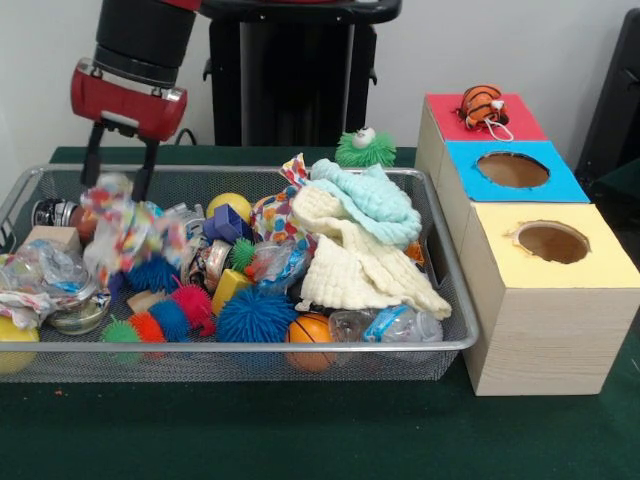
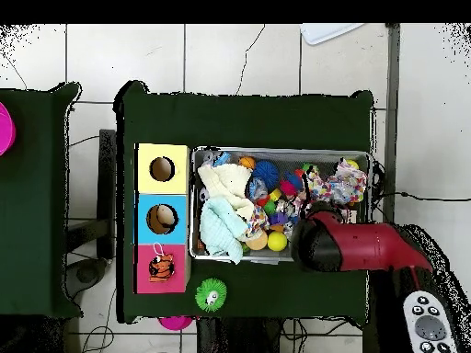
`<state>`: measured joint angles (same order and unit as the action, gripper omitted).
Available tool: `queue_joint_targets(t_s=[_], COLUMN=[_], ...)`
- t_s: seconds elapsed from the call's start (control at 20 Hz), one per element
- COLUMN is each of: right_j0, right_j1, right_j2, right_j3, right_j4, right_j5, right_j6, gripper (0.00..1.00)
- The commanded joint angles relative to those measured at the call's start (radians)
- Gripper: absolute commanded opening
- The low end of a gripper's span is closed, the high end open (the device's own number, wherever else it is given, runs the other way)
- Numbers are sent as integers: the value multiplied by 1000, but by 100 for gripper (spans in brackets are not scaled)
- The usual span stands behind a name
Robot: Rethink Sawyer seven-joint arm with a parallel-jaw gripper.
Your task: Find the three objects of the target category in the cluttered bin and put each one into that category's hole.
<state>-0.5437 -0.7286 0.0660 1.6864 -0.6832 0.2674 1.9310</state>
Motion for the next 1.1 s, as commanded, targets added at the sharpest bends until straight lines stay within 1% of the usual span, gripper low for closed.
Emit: queue_joint_targets(t_s=[0.05,0.2,0.3,0.45,0.5,0.6,0.7,0.75,0.95,1.1], right_j0=[-51,-64,-59,-54,-59,-70,-97,-100,-127,-139], right_j1=[4,10,13,15,15,14,18,18,15,18], right_j2=[192,215,211,207,216,234,277,285,331,356], right_j3=[-16,-1,1,12,20,42,76,84,122,130], right_j4=[-58,-49,-47,-23,-8,40,94,113,184,225], right_j5=[68,81,91,135,147,208,259,290,337,373], right_j6=[-215,-197,-180,-159,-154,-152,-154,-154,-133,-121], gripper=[100,100,100,100,100,100,100,100,100,100])
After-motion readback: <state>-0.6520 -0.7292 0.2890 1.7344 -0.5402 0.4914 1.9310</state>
